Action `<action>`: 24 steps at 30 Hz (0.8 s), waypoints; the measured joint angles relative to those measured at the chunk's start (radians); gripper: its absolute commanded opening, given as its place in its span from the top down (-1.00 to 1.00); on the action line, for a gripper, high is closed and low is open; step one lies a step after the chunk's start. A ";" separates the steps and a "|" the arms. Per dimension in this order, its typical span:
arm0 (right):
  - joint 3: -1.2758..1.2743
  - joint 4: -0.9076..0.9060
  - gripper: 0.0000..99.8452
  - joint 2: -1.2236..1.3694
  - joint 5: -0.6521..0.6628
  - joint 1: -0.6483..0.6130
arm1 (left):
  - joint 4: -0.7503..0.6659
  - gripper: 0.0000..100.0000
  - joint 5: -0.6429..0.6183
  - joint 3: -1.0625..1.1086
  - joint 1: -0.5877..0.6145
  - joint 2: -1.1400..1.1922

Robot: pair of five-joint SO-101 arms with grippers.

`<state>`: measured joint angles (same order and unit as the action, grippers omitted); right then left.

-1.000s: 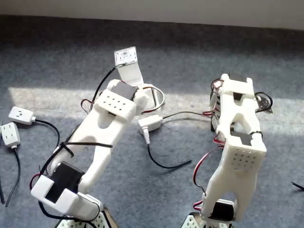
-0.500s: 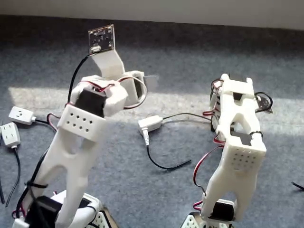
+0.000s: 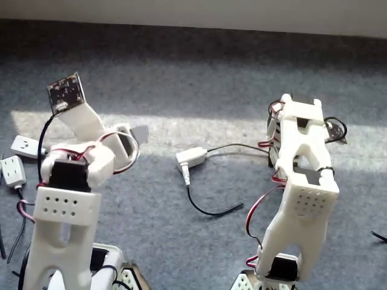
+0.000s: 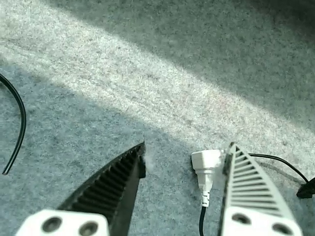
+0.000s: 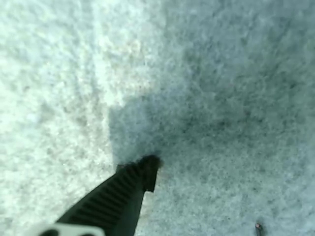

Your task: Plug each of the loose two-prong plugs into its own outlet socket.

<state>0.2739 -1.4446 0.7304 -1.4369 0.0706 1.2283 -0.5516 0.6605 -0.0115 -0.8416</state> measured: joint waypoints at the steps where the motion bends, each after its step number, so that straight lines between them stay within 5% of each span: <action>1: 0.011 0.000 -0.23 0.002 0.000 0.000 | -0.012 0.47 0.000 0.040 0.002 -0.040; 9: 0.140 -0.040 -0.23 0.006 0.000 0.000 | -0.279 0.47 0.000 0.450 0.006 -0.391; 18: 0.598 -0.259 -0.23 0.011 0.009 0.003 | -0.631 0.47 -0.003 0.868 0.066 -0.615; 24: 0.801 -0.276 -0.23 0.011 0.276 -0.081 | -0.819 0.47 -0.003 1.011 0.074 -0.689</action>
<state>1.0748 -1.7208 0.7411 -1.1607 -0.0107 0.4089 -0.5547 1.6717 0.0621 -1.5305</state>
